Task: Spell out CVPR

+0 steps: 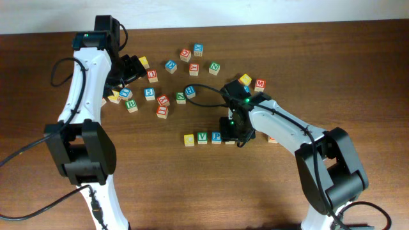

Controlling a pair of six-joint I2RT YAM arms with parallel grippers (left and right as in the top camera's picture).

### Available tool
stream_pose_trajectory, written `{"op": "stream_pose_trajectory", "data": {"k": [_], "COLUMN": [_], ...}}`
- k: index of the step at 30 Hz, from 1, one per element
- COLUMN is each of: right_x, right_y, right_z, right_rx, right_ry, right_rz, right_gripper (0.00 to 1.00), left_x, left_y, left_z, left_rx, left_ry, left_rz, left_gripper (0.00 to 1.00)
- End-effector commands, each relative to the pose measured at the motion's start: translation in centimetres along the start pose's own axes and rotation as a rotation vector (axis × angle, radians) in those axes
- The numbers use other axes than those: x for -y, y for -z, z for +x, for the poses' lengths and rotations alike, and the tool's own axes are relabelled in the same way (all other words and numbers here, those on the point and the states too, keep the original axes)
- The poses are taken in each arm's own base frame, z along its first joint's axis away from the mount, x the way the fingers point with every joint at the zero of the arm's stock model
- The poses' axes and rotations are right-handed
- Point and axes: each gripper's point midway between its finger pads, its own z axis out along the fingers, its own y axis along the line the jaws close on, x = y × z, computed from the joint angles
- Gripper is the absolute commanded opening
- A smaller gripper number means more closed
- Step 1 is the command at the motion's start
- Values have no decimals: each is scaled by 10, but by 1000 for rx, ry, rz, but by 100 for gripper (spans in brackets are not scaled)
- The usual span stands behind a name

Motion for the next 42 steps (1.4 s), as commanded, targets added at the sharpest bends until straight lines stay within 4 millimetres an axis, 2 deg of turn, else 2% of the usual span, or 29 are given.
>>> {"op": "stream_pose_trajectory", "data": {"k": [1,6,12,16,17,18,19,20,21,22,24,25,28,33,35,37,38,39,40,42], "right_x": [-1,-2,3,4,17,23,30,45,60,71,98,111,130,134,134,132,126,120,114,98], "right_y": [-6,0,26,61,87,99,110,125,136,142,149,151,155,152,147,143,138,135,132,122], "right_z": [5,-3,-19,-25,-28,-30,-33,-36,-38,-39,-37,-37,-37,-34,-29,-26,-23,-22,-21,-21], "right_rx": [-21,-7,3,35,51,65,83,107,126,135,128,125,131,121,102,87,75,69,68,72], "right_ry": [1,-5,-20,-20,-62,-76,-84,-124,-168,-201,-284,-324,-379,-386,-390,-384,-365,-348,-328,-270], "right_rz": [-4,-9,-12,-22,-21,-23,-25,-22,-21,-19,-9,-5,0,7,9,8,9,9,7,10], "right_gripper": [38,38,38,38,38,38,41,50,63,81,98,98,98,98,98,99,95,83,76,61], "left_x": [0,0,0,0,0,0,0,0,0,0,0,0,0,5,13,14,17,19,22,28], "left_y": [-3,-3,-3,-3,-3,-3,-3,-3,-3,-3,-3,-3,-3,-3,-1,-4,-7,-11,-15,-23], "left_z": [-3,-3,-3,-3,-3,-3,-3,-3,-3,-3,-3,-3,-3,-4,22,40,53,67,77,96], "left_rx": [2,2,2,2,2,2,2,2,2,2,2,2,2,2,-117,-182,-219,-256,-277,-310], "left_ry": [-7,-7,-7,-7,-7,-7,-7,-7,-7,-7,-7,-7,-7,-3,-7,-99,-175,-222,-247,-289], "left_rz": [-4,-4,-4,-4,-4,-4,-4,-4,-4,-4,-4,-4,-3,23,86,75,62,48,40,16], "left_gripper": [99,99,99,99,99,99,99,99,99,99,99,99,99,99,99,99,99,99,95,73]}}
